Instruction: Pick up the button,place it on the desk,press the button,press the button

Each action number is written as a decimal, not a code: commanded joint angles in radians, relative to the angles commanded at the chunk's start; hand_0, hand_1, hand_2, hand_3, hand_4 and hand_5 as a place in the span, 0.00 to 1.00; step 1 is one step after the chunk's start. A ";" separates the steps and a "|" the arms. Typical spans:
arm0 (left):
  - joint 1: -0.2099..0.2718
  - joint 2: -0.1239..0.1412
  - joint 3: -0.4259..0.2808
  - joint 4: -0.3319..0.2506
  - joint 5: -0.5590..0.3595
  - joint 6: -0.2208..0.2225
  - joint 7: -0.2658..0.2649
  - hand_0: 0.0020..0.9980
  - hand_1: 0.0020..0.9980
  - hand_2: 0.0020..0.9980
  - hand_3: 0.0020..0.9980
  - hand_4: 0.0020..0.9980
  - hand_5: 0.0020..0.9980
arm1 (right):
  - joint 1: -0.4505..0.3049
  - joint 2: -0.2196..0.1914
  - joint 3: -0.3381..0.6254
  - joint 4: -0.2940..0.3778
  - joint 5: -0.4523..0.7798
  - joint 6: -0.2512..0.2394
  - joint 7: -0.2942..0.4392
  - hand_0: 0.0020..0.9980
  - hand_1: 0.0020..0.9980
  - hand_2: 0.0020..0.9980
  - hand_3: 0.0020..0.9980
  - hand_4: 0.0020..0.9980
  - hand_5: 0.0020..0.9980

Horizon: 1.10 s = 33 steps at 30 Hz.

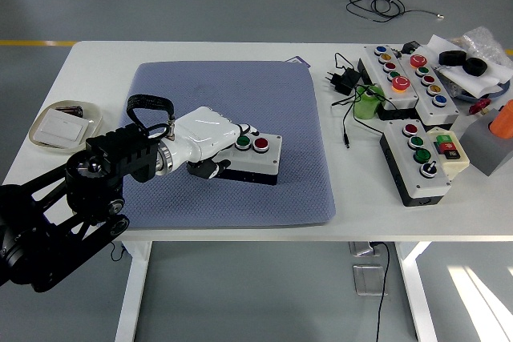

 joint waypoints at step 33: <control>-0.053 -0.037 0.061 0.112 -0.022 -0.044 0.003 0.22 0.08 0.12 0.88 0.58 0.00 | 0.011 -0.001 -0.006 0.000 0.006 0.001 0.003 0.79 0.80 0.82 0.75 0.41 0.48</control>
